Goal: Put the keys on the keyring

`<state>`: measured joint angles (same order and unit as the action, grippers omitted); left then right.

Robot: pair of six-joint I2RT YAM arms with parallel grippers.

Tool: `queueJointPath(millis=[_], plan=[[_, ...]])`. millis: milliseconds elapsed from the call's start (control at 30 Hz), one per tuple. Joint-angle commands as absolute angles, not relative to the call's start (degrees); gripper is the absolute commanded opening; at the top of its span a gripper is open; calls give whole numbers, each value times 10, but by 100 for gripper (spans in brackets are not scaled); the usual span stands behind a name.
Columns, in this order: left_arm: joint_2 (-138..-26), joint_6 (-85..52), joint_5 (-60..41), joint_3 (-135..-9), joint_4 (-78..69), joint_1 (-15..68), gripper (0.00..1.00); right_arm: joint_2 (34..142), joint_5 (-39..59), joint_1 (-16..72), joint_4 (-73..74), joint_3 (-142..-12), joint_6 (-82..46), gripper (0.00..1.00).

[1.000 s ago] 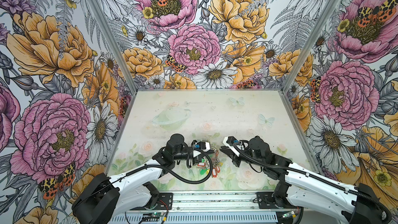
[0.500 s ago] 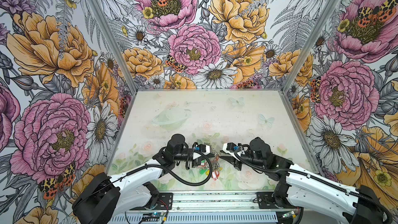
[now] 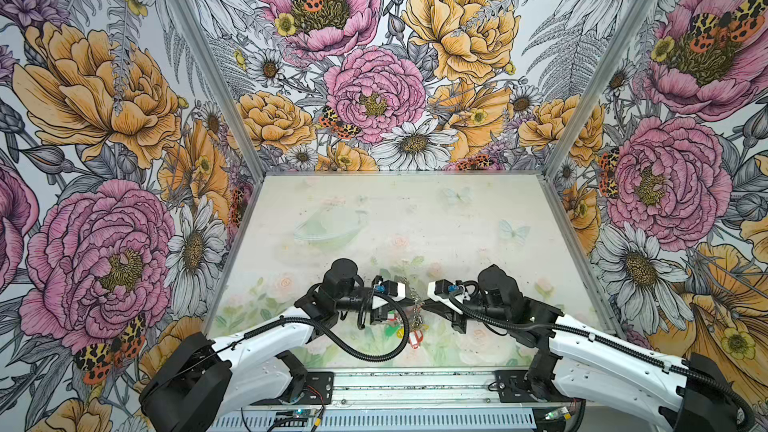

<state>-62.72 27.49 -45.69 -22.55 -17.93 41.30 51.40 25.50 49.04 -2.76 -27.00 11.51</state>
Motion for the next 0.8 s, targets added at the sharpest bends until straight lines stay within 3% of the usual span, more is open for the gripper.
queueJointPath(millis=[0,100,233,433,767], plan=[[-625,282,-473,-236,-190,416,0,523,251,489,-25,-294,110,6],[-626,282,-471,-236,-190,417,0,524,231,489,-24,-299,103,0],[-622,282,-451,-236,-193,417,0,512,184,485,-6,-296,75,0],[-612,269,-408,-221,-231,417,0,486,192,475,88,-262,3,0],[-613,264,-416,-220,-239,417,0,536,163,474,264,-222,-91,0]])
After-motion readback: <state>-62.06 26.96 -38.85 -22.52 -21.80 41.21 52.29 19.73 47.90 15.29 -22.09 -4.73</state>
